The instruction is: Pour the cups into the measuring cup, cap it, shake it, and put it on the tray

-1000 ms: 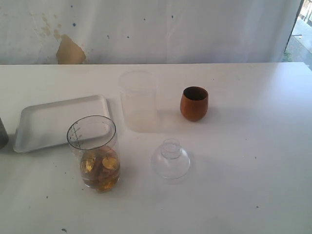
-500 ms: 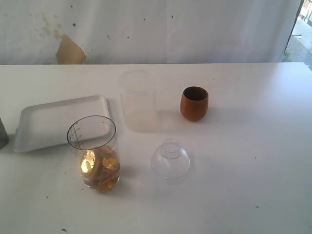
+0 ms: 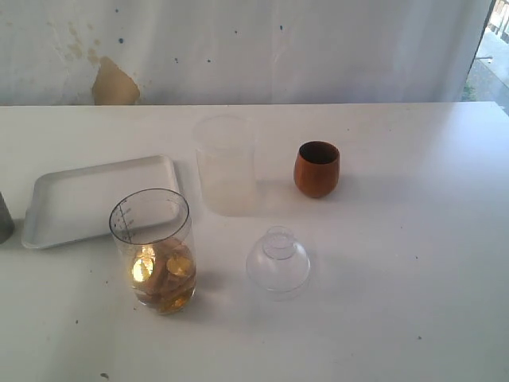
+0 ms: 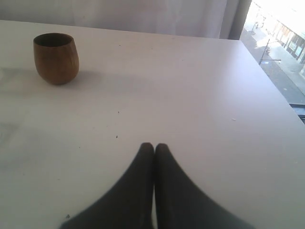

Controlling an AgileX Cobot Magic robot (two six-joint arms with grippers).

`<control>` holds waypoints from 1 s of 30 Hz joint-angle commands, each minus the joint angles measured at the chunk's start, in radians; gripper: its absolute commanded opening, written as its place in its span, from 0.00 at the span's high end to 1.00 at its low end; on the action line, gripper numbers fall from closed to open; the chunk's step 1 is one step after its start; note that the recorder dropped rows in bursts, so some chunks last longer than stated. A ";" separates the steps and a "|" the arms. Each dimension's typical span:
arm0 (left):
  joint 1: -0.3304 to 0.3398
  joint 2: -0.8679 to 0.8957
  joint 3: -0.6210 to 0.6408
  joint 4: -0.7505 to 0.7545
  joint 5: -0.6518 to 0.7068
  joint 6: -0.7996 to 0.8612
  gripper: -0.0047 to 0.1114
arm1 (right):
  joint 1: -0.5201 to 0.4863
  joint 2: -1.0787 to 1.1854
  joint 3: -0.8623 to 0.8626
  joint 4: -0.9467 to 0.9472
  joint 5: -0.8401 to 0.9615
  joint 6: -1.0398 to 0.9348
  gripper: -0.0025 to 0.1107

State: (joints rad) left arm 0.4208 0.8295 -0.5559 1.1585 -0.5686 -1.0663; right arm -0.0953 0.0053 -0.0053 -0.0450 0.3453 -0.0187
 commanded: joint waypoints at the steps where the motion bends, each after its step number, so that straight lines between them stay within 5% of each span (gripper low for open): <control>1: -0.086 -0.209 -0.003 0.328 0.203 -0.445 0.96 | -0.005 -0.005 0.005 -0.004 -0.003 -0.004 0.98; 5: -0.162 -0.357 -0.003 0.586 0.201 -0.774 0.96 | -0.005 -0.005 0.005 -0.004 -0.003 -0.004 0.98; 30: -0.213 -0.432 0.000 0.586 0.195 -0.769 0.96 | -0.005 -0.005 0.005 -0.004 -0.003 0.009 0.98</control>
State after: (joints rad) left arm 0.2157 0.4012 -0.5559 1.7409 -0.3764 -1.8281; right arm -0.0953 0.0053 -0.0053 -0.0450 0.3453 -0.0187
